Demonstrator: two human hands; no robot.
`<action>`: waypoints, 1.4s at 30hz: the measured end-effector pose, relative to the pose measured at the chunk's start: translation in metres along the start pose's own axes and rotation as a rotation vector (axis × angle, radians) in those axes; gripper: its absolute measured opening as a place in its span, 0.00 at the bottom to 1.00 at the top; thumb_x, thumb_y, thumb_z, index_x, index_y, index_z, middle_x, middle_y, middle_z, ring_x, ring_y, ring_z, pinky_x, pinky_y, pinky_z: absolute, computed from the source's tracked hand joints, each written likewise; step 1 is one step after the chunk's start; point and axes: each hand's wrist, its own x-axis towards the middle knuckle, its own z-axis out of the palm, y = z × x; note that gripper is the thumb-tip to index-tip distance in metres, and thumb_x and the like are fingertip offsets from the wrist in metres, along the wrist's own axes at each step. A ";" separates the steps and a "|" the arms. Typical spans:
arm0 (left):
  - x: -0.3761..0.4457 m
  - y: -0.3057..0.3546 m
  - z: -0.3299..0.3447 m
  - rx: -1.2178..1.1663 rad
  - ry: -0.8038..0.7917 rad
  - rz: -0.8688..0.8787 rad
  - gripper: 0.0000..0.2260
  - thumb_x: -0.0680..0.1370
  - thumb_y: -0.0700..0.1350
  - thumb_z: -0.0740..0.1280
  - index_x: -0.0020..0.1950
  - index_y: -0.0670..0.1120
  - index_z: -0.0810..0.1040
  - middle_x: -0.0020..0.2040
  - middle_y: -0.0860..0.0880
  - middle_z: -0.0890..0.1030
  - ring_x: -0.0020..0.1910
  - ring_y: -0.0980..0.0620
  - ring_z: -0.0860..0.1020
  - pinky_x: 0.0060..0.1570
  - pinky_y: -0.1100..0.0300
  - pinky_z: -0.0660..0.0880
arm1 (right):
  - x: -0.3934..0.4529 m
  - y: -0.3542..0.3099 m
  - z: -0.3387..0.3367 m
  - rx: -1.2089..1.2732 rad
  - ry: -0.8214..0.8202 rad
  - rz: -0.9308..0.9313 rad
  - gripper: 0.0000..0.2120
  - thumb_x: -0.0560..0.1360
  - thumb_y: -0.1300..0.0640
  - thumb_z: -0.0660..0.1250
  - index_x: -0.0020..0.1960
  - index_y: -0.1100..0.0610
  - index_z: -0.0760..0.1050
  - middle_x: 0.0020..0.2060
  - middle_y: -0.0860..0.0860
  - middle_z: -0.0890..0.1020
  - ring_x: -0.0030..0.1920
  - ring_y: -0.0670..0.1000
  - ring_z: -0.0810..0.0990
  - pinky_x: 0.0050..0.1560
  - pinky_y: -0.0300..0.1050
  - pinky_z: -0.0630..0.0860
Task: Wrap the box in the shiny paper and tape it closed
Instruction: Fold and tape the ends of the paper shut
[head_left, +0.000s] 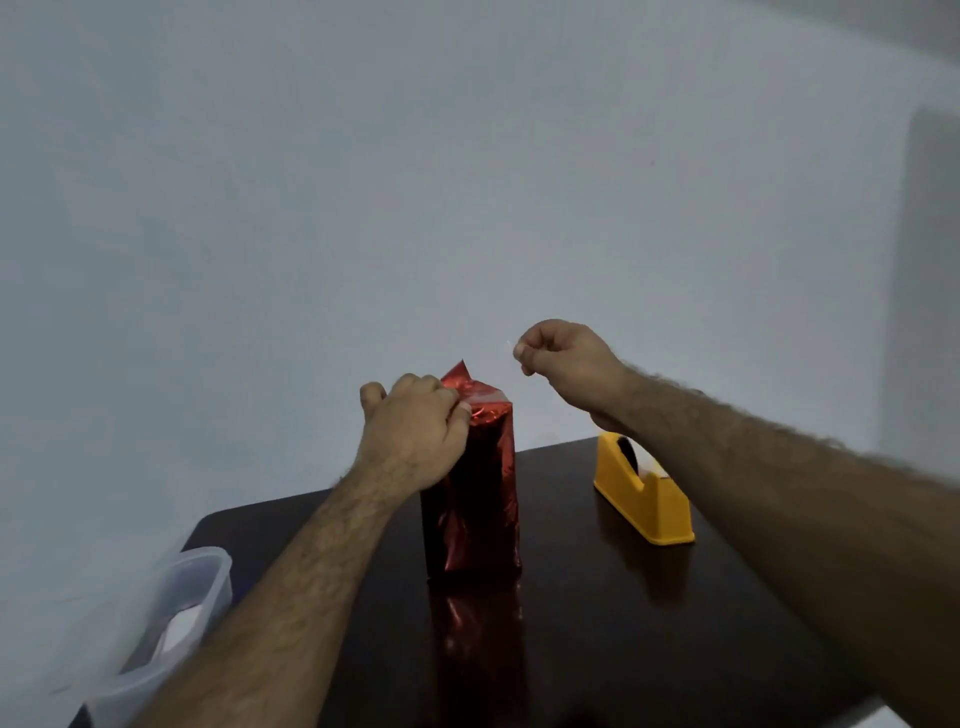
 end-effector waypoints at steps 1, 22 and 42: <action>0.000 -0.001 0.000 0.003 0.003 -0.001 0.20 0.86 0.57 0.53 0.60 0.53 0.83 0.55 0.56 0.81 0.59 0.53 0.74 0.59 0.47 0.58 | 0.008 -0.009 0.006 -0.030 -0.033 0.016 0.05 0.83 0.57 0.69 0.50 0.58 0.83 0.44 0.50 0.85 0.50 0.49 0.81 0.47 0.42 0.75; -0.001 0.001 -0.004 -0.002 -0.018 -0.024 0.20 0.86 0.56 0.52 0.60 0.53 0.83 0.57 0.56 0.80 0.61 0.53 0.73 0.63 0.46 0.59 | 0.050 -0.046 0.055 -0.790 -0.357 0.205 0.16 0.72 0.61 0.71 0.33 0.56 0.65 0.31 0.50 0.67 0.31 0.50 0.65 0.29 0.43 0.61; -0.003 0.004 0.002 -0.006 0.017 -0.013 0.19 0.86 0.57 0.53 0.60 0.53 0.82 0.59 0.56 0.80 0.62 0.54 0.73 0.63 0.47 0.58 | 0.042 -0.019 0.018 -0.836 -0.333 0.436 0.35 0.76 0.30 0.70 0.62 0.62 0.79 0.60 0.57 0.82 0.59 0.57 0.80 0.63 0.50 0.75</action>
